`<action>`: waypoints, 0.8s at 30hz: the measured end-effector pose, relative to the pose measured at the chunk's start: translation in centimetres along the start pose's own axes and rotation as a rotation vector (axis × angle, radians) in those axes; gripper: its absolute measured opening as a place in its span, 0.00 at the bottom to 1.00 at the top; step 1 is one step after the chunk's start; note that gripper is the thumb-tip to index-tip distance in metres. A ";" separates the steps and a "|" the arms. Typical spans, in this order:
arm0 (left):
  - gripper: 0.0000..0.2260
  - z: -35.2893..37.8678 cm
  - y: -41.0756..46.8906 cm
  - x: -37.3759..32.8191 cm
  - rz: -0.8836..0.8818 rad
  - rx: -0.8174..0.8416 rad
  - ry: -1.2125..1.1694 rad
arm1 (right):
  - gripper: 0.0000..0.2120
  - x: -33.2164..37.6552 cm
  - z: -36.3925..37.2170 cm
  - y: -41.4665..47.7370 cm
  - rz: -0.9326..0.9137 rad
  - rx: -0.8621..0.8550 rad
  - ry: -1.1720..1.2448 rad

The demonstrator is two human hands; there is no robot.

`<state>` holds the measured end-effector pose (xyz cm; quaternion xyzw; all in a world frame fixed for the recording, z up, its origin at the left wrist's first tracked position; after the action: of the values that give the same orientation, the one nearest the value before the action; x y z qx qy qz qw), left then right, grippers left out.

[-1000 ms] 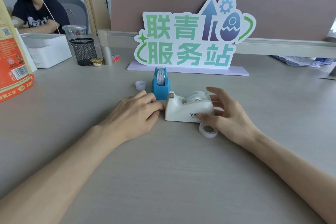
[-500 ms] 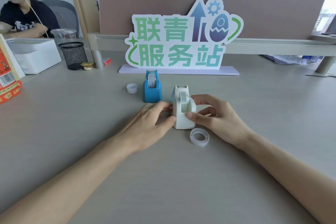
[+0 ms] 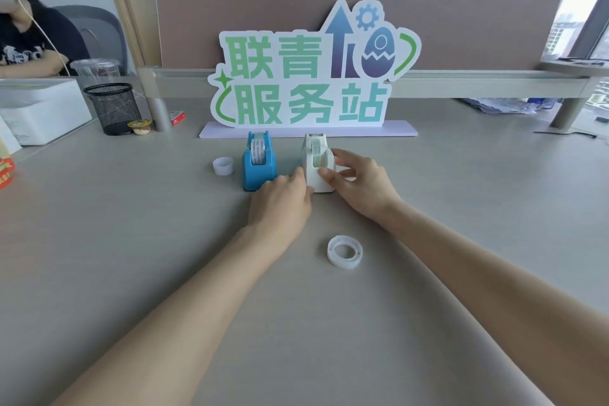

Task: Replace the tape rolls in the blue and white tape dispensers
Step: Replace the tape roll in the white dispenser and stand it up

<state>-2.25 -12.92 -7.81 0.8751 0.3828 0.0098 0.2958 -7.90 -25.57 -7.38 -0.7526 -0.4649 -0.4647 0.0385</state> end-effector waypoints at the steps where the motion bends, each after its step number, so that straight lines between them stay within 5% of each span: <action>1: 0.10 0.0 0.1 -0.2 0.004 -0.020 0.030 | 0.22 0.1 0.1 0.0 0.000 0.000 -0.009; 9: 0.09 -0.2 -0.5 0.0 0.022 0.021 -0.008 | 0.17 1.4 -1.7 -4.9 0.019 0.042 -0.049; 16: 0.20 -0.8 -2.4 2.4 0.008 0.287 -0.267 | 0.44 1.4 -4.2 -10.8 -0.093 0.238 -0.119; 24: 0.16 -0.6 -2.6 2.1 0.070 0.190 -0.301 | 0.30 0.0 -2.6 -3.2 -0.245 -0.044 -0.424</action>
<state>-2.66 -9.85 -9.08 0.9034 0.3028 -0.1474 0.2653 -12.01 -25.07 -7.13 -0.7719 -0.5403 -0.3075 -0.1330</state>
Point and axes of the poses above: each hand's wrist, its own y-axis towards the middle knuckle, its own z-axis out of the palm, x = y × z, the point moved 6 cm from there along y, towards the middle knuckle, and after that the axes turned 9 degrees about -x, right-handed, at the moved point
